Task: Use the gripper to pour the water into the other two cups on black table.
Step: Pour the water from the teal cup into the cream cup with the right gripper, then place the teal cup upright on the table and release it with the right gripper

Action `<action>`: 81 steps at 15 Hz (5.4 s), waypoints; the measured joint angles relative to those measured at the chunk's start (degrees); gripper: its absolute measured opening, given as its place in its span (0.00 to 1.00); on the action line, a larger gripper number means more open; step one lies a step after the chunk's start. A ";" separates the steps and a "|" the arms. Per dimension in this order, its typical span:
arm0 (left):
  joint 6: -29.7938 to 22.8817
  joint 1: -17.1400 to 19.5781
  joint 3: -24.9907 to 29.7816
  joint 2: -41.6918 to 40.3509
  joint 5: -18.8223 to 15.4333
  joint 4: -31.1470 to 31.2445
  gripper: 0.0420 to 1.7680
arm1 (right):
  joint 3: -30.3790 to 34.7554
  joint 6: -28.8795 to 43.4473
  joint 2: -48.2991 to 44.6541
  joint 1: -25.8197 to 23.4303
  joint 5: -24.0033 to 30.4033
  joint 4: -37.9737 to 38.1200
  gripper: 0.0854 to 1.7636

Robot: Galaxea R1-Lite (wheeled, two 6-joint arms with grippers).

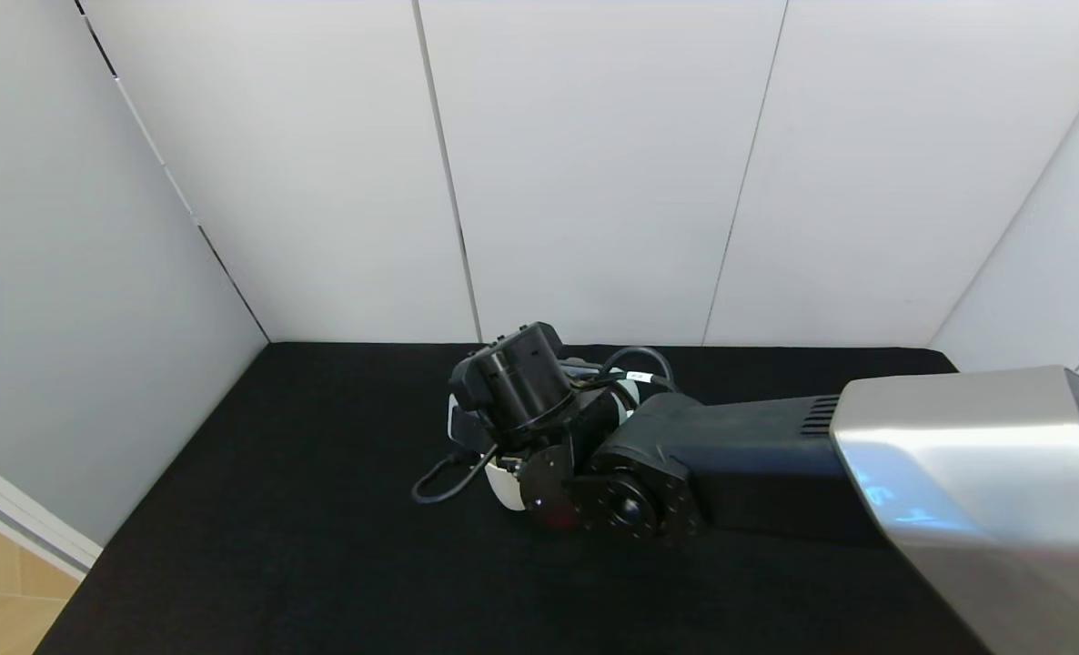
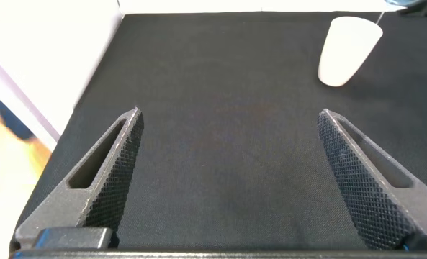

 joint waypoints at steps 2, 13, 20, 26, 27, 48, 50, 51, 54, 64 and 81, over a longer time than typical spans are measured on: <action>0.00 0.00 0.00 0.00 0.00 -0.02 0.97 | -0.04 0.22 0.20 -0.02 0.34 -1.63 0.67; 0.00 0.00 0.00 0.00 0.00 -0.02 0.97 | -0.04 10.73 0.69 1.06 0.63 -4.00 0.67; 0.00 0.02 0.00 0.00 -0.01 -0.02 0.97 | 1.27 23.93 -1.66 1.11 0.83 -3.35 0.67; 0.00 0.02 0.00 0.00 0.00 -0.05 0.97 | 13.09 38.03 -9.23 -0.73 4.58 -4.11 0.67; 0.00 0.02 0.00 0.00 0.02 -0.02 0.97 | 15.79 40.41 -10.83 -1.18 5.38 -4.49 0.67; 0.00 0.02 0.00 0.00 0.00 -0.02 0.97 | 70.45 55.16 -32.33 -28.47 36.69 -51.43 0.67; 0.00 0.02 0.00 0.00 0.00 -0.02 0.97 | 71.00 55.36 -31.98 -29.56 36.95 -51.51 0.67; 0.00 0.02 0.00 0.00 0.00 -0.02 0.97 | 71.25 56.00 -31.59 -29.67 36.97 -51.48 0.67; 0.00 0.05 0.00 0.00 0.00 -0.02 0.97 | 71.80 58.04 -30.38 -28.71 36.89 -51.52 0.67; 0.00 0.02 0.00 0.00 0.02 -0.02 0.97 | 74.61 59.66 -25.22 -26.04 36.95 -54.30 0.67; 0.00 0.05 0.00 0.00 0.00 -0.02 0.97 | 76.24 59.67 -19.35 -24.69 37.08 -58.82 0.67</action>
